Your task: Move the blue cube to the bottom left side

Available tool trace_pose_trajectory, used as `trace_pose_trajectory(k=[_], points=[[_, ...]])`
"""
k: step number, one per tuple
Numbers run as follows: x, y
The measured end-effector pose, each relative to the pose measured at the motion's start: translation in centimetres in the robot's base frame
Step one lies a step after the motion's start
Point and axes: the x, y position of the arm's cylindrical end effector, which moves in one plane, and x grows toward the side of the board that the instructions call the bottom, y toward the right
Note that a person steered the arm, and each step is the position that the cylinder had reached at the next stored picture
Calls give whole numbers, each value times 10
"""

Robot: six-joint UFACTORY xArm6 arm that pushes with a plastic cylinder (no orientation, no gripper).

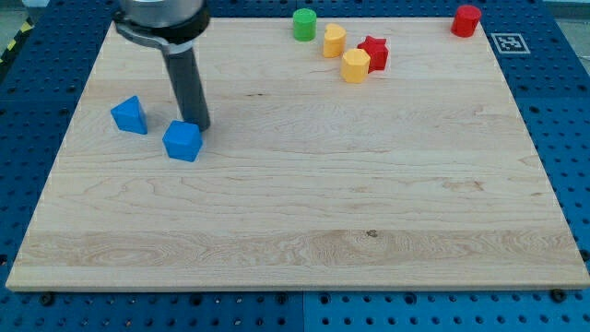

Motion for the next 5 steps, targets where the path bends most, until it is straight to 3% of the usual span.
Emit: trace_pose_trajectory(k=[5], points=[[59, 1]])
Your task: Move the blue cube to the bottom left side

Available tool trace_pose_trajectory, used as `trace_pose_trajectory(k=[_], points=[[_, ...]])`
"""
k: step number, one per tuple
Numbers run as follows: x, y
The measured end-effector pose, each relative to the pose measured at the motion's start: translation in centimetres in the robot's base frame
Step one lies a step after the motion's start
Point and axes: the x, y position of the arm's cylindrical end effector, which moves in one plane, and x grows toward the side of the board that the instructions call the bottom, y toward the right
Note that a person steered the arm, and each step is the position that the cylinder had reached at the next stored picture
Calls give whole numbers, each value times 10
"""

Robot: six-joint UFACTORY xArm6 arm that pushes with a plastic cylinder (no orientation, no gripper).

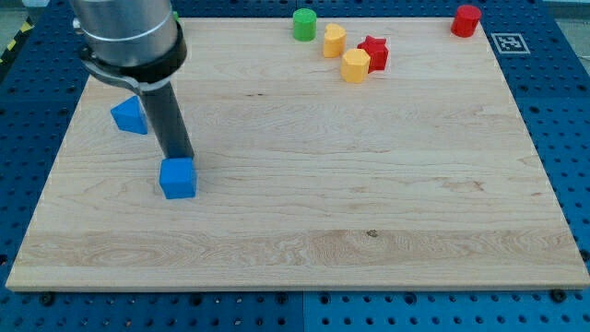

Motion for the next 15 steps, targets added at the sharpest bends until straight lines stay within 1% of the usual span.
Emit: trace_pose_trajectory(k=[3, 4, 5, 6, 7, 8, 9, 10, 12, 13, 14, 15], points=[[57, 12], [64, 10], [66, 43], [81, 67], [94, 43], [94, -4], [94, -33], [94, -37], [53, -42], [53, -57], [58, -58], [74, -58]])
